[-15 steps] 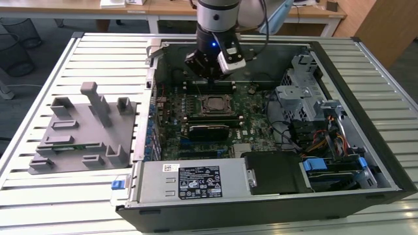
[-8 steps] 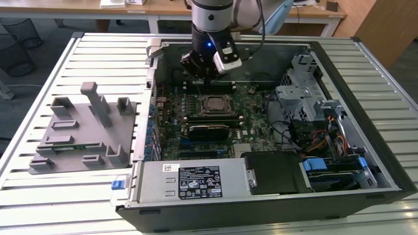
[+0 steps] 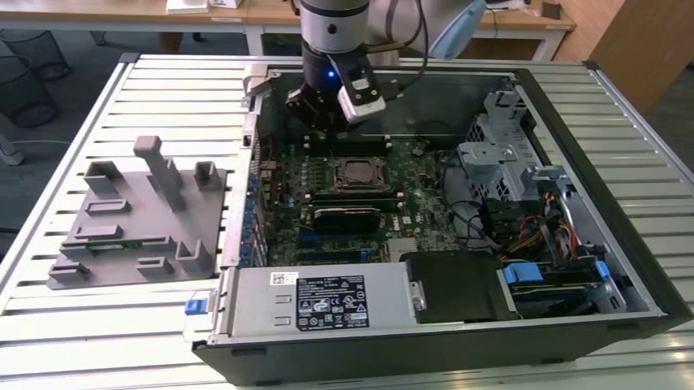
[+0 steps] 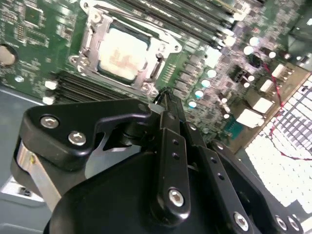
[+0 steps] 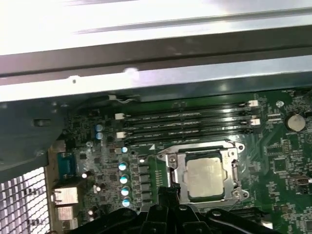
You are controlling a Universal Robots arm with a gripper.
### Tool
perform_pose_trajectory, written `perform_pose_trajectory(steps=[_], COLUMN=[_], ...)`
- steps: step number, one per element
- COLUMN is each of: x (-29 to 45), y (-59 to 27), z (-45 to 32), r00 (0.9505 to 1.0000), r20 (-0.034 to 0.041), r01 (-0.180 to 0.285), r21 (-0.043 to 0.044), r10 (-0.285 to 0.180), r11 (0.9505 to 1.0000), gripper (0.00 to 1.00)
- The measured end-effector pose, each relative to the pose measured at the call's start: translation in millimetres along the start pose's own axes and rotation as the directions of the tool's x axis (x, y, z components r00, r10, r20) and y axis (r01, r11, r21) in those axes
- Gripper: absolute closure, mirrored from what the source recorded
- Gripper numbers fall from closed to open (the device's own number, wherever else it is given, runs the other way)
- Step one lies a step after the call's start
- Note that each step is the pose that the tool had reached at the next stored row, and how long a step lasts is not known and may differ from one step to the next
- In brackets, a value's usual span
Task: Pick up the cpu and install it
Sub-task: 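Install the first cpu locking lever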
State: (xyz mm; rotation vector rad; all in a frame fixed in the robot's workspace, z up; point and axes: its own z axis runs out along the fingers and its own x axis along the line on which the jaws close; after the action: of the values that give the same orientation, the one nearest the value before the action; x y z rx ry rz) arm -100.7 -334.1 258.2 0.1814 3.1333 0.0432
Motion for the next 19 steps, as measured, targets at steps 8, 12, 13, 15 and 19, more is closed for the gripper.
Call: perform_pose_trajectory(steps=[8,12,13,15,19], x=[9.4,12.9,15.0,18.2,21.8], y=[0.2,3.7,4.7,6.9,12.1], z=[1.8,3.0,3.3,3.6,4.2], r00=[0.9995,0.9989,0.9989,0.9989,0.9988], r20=[0.0033,0.003,0.0031,0.0031,0.0031], r01=[0.03,0.046,0.047,0.047,0.048], r21=[-0.0004,-0.0004,-0.0005,-0.0005,-0.0006], r10=[-0.03,-0.046,-0.047,-0.047,-0.048], r11=[0.9995,0.9989,0.9989,0.9989,0.9988], gripper=[0.89,0.89,0.89,0.89,0.89])
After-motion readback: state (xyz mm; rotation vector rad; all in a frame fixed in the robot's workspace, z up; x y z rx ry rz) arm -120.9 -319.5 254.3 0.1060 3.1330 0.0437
